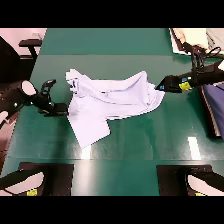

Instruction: Fold the shirts.

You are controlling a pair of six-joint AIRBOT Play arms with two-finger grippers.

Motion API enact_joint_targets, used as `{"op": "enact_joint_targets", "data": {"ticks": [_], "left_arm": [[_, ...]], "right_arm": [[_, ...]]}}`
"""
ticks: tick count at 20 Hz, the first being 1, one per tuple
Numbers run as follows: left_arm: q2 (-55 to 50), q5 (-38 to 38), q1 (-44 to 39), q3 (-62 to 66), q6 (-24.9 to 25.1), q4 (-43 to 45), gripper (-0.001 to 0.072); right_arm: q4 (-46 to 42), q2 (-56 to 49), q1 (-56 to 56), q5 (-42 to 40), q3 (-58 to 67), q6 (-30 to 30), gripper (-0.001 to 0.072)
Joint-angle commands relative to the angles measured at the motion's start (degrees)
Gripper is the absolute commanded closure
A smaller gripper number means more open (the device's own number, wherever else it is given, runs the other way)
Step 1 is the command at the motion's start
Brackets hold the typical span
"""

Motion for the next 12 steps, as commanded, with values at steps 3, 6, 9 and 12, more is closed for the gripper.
{"op": "enact_joint_targets", "data": {"ticks": [3,6,9,12], "left_arm": [[0.6,10.0,-0.1,-4.7,0.5,-8.9,0.0096],[-1.2,9.6,-0.1,-4.7,4.7,-15.1,0.0096],[-1.6,6.6,-0.1,-4.6,4.7,-16.2,0.0295],[-0.7,5.1,-0.1,-3.2,5.0,-16.0,0.0681]], "right_arm": [[0.1,1.3,1.9,-0.8,-1.4,0.0,0.0305],[0.0,1.3,1.9,-0.8,-1.4,0.0,0.0305],[0.0,1.3,1.7,-0.8,-1.4,0.0,0.0305],[0.0,1.3,-1.4,-0.3,-1.4,0.0,0.0305]]}}
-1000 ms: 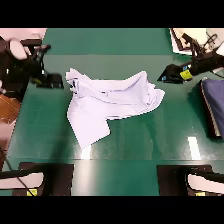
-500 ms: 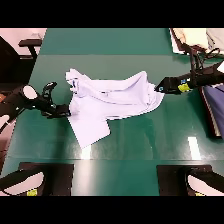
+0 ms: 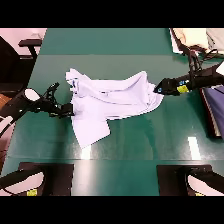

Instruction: Fold the shirts.

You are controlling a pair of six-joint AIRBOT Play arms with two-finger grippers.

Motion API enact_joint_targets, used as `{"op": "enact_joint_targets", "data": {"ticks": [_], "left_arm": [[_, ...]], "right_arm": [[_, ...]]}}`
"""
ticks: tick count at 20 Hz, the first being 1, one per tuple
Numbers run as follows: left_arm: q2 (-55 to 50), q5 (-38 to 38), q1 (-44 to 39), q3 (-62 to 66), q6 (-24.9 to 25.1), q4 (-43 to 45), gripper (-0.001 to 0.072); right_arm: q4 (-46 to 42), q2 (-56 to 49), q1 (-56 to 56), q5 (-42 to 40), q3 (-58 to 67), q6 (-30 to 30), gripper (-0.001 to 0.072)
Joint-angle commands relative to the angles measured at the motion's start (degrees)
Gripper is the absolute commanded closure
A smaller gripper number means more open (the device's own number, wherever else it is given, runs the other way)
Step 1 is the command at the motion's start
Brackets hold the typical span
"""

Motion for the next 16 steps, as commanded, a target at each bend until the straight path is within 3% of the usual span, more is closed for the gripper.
{"op": "enact_joint_targets", "data": {"ticks": [1,4,6,8,16], "left_arm": [[1.3,-1.6,0.0,1.9,0.9,-1.2,0.0681],[6.0,-1.5,0.0,6.6,1.0,-0.2,0.0681],[9.2,-1.5,0.0,9.1,1.4,-0.1,0.0681],[11.0,-1.5,0.0,10.4,1.5,-0.2,0.068],[11.1,-3.0,0.0,10.3,1.4,-0.3,0.068]], "right_arm": [[-0.2,0.0,-3.7,1.2,0.0,0.0,0.0305],[-0.5,-1.3,-11.1,3.8,-1.3,0.1,0.0304],[-0.5,-2.1,-15.3,0.4,-5.6,0.1,0.0297],[0.6,-4.8,-18.3,-2.9,-9.8,0.1,0.0156],[11.9,-23.0,-17.2,-13.6,-7.6,-3.0,0.0161]]}}
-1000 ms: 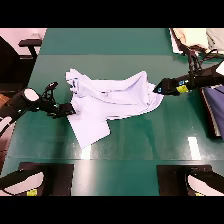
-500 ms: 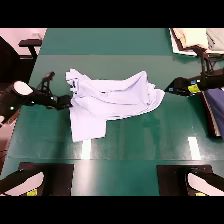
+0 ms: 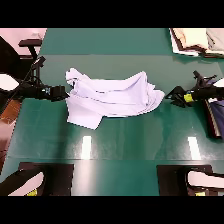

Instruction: Fold the shirts.

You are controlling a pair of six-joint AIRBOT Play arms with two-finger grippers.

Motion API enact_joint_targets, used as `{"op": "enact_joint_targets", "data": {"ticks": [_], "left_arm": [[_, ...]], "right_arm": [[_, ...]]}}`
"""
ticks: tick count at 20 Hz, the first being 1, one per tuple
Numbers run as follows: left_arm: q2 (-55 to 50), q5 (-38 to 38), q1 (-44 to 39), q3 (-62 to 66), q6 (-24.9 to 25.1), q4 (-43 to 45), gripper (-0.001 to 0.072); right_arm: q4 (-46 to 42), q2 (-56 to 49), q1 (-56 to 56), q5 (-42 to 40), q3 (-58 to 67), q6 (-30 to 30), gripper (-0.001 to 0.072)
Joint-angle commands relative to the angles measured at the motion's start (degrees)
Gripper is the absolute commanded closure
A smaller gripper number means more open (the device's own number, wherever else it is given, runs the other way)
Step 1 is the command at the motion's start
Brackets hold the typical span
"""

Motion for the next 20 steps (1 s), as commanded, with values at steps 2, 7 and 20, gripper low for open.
{"op": "enact_joint_targets", "data": {"ticks": [2,7,20], "left_arm": [[0.2,-0.2,0.0,0.2,0.0,0.0,0.068],[0.4,-1.7,0.0,0.2,0.0,0.0,0.0681],[18.8,-1.6,2.2,44.0,-1.6,1.9,0.0682]], "right_arm": [[3.3,-9.9,3.3,-3.5,6.1,-1.0,0.0228],[2.7,-13.6,6.7,-3.7,13.0,-1.8,0.0696],[2.7,21.3,-1.6,5.3,43.6,-9.1,0.0697]]}}
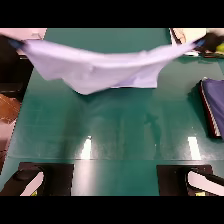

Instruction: Fold the shirts.

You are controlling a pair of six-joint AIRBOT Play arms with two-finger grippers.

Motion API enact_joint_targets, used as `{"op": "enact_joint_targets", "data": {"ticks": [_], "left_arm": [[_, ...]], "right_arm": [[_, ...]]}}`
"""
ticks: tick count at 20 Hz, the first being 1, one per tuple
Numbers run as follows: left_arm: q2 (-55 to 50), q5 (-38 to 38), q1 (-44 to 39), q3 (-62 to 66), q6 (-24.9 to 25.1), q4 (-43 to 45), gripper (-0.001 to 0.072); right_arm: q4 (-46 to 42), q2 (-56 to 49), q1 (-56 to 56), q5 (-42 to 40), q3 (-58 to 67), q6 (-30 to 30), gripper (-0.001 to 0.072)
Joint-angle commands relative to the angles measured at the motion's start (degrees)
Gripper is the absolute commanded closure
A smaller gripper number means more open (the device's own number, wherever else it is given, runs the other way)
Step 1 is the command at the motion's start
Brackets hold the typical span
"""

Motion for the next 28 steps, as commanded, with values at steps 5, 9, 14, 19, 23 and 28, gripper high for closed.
{"op": "enact_joint_targets", "data": {"ticks": [5,9,14,19,23,28], "left_arm": [[2.0,0.2,0.2,32.0,-3.8,0.7,0.0682],[1.8,0.7,0.2,34.5,-5.6,6.5,0.0683],[-3.9,-6.4,0.2,21.5,-6.8,9.8,0.0682],[-19.3,-12.6,0.2,7.3,-6.3,9.2,0.0681],[-34.2,-9.7,0.0,2.1,-4.5,8.9,0.0681],[-44.6,5.4,0.0,2.1,-1.8,5.8,0.0682]], "right_arm": [[-5.4,17.8,-6.0,2.4,19.1,0.8,0.0698],[-12.5,21.7,-10.6,6.3,20.5,4.9,0.0698],[-11.6,15.5,-10.7,14.3,11.5,7.4,0.0699],[-17.4,1.9,-1.6,15.5,-0.3,9.2,0.0699],[-18.0,-11.3,1.9,12.0,-5.7,9.8,0.0699],[-14.4,-25.7,3.1,7.7,2.6,9.8,0.0699]]}}
